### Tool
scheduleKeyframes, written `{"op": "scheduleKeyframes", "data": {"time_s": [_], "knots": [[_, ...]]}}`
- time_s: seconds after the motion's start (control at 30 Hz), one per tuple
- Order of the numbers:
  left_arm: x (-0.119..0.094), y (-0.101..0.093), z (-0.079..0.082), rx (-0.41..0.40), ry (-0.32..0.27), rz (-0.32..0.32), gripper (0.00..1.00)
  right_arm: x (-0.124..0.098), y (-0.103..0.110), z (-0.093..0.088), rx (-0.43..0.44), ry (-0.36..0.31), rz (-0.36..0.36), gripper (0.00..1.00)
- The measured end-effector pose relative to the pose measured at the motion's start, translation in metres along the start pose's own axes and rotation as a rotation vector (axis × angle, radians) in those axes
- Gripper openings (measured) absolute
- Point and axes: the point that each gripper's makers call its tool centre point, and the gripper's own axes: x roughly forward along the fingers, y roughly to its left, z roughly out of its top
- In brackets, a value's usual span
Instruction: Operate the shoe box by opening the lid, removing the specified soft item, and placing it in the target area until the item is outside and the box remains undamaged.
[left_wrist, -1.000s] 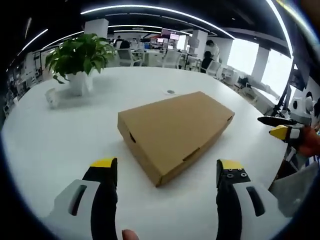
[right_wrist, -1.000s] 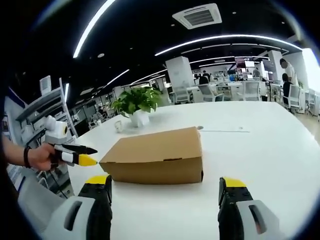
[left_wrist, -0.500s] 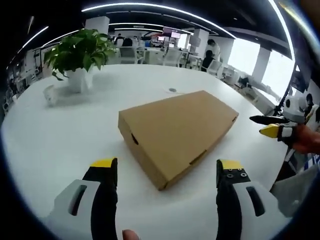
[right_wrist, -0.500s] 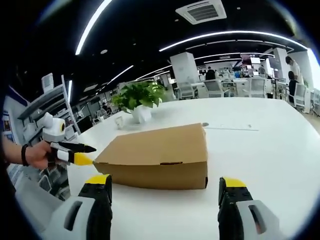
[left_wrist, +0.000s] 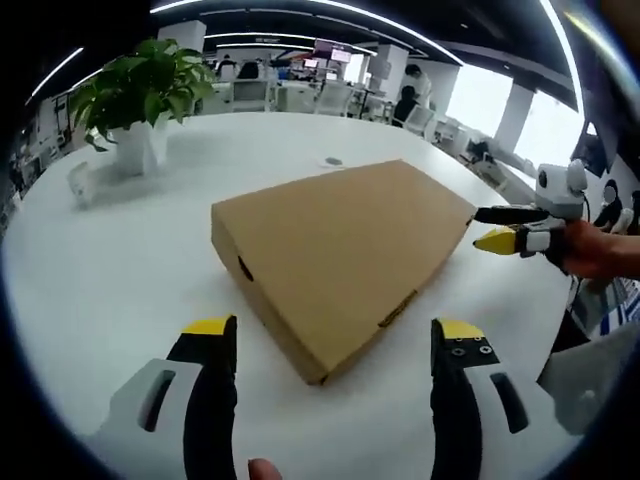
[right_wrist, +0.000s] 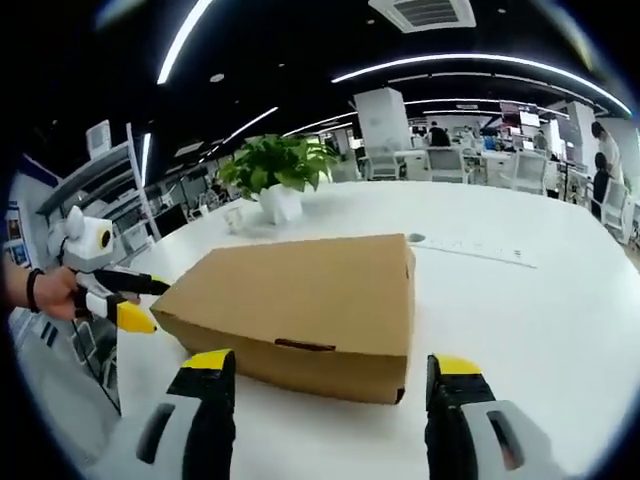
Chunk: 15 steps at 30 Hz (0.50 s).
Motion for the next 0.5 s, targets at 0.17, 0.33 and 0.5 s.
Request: {"op": "scheduleKeyframes", "data": {"time_s": [0.17, 0.33, 0.5], "knots": [[0.009, 0.002, 0.003, -0.013, 0.003, -0.010, 0.74, 0.009, -0.006, -0.004, -0.028, 0.020, -0.002, 0.73], [0.017, 0.001, 0.009, 0.005, 0.013, -0.014, 0.73, 0.014, -0.006, -0.002, -0.060, 0.032, 0.007, 0.67], [0.019, 0.001, 0.008, 0.009, 0.016, -0.017, 0.75, 0.015, -0.003, -0.002, -0.084, 0.050, 0.007, 0.67]]}}
